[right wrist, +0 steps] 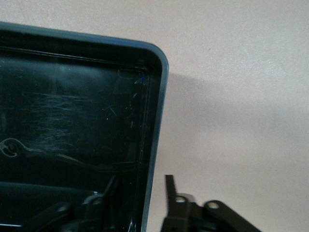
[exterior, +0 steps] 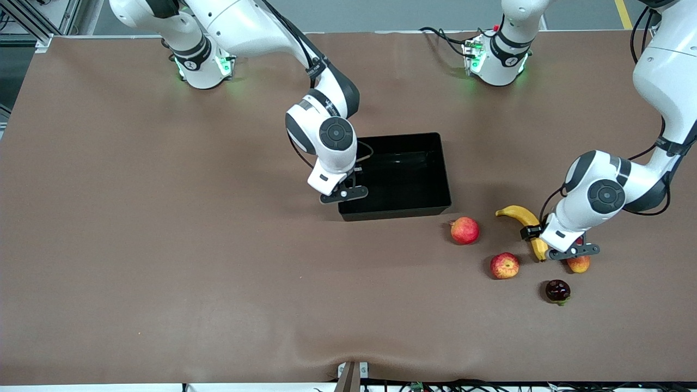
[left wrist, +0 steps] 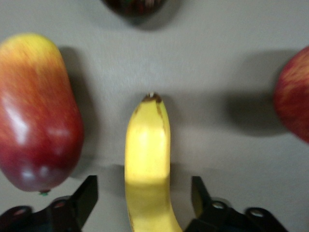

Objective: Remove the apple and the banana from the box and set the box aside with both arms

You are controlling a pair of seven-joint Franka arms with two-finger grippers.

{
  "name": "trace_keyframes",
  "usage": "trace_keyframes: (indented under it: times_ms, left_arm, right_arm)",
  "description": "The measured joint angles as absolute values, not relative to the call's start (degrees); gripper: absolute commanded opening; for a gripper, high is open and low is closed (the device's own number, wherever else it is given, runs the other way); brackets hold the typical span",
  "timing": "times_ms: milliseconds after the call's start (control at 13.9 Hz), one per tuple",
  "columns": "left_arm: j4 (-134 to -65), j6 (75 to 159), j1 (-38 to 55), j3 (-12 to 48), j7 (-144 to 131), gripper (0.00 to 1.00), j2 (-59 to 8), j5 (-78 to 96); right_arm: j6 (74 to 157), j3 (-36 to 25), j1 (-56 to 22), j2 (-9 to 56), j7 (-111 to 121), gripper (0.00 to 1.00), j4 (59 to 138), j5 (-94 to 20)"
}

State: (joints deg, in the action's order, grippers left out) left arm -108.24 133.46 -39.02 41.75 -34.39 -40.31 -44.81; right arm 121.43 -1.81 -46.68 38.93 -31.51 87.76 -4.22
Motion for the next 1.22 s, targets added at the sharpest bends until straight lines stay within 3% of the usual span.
trace_keyframes:
  times_ms: [215, 645, 861, 1219]
  left_arm:
    - [-104.5, 125.2, -39.4, 46.2, -34.5, 1.0, -38.4, -44.8]
    - [-86.9, 100.0, -39.5, 56.3, -31.9, 1.0, -35.2, -38.5]
    - [-81.4, 91.6, -39.6, 59.8, -30.4, 1.0, -34.6, -38.1]
    - [-79.9, 85.0, -39.3, 63.0, -28.0, 1.0, -30.3, -37.7]
  right_arm:
    - [120.6, -1.8, -46.7, 38.8, -33.8, 0.0, 87.7, -4.3]
    - [115.4, -3.1, -45.6, 36.0, -37.4, 0.0, 87.7, -4.3]
    - [115.2, -3.8, -37.7, 34.5, -35.0, 0.0, 87.4, -4.2]
    - [110.2, -4.2, -22.3, 30.3, -21.1, 0.0, 86.9, -4.1]
